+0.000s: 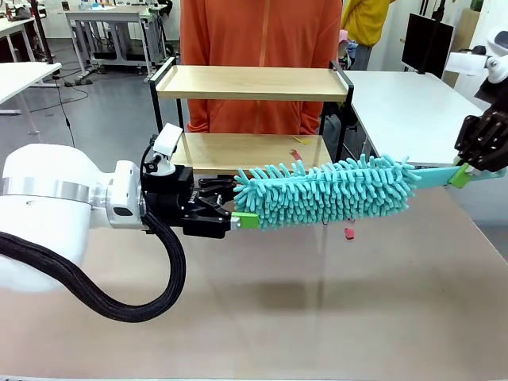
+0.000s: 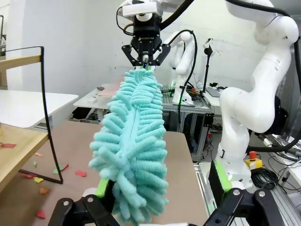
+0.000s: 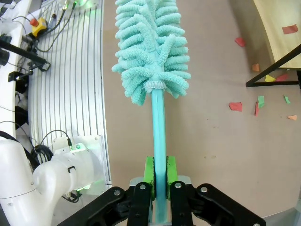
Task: Clean the shelf.
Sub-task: Hand the Duster back to the human.
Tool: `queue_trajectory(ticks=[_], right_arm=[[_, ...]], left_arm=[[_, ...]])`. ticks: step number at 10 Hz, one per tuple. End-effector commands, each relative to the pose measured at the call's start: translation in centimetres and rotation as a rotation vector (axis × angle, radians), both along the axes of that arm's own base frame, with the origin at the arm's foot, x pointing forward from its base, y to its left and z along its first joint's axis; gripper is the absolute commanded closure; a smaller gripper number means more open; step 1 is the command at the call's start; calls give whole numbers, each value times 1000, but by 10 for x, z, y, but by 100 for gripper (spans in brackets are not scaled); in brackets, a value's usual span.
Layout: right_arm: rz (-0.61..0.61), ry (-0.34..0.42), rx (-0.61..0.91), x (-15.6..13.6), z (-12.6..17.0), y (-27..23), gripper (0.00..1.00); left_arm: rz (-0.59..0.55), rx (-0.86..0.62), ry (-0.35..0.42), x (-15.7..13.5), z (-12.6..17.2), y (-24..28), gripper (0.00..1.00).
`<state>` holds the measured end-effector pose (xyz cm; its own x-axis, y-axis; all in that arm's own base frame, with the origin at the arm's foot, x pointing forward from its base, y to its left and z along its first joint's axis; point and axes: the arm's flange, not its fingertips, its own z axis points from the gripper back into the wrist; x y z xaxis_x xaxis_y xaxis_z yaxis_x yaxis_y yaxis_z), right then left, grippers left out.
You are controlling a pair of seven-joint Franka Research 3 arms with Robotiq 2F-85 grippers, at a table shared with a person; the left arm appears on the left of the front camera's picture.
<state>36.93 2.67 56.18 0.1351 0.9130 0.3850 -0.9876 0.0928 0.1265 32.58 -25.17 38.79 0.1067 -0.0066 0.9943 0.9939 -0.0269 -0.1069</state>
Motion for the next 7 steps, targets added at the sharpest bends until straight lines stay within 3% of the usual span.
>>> queue_trajectory(ticks=[1, 7], right_arm=[[2, -4, 27, -2, 2, 0, 87], [2, -4, 27, -2, 2, 0, 87]], left_arm=[[-5, -19, -21, -13, -9, -11, 0], [49, 6, -28, 2, -19, -14, 0]])
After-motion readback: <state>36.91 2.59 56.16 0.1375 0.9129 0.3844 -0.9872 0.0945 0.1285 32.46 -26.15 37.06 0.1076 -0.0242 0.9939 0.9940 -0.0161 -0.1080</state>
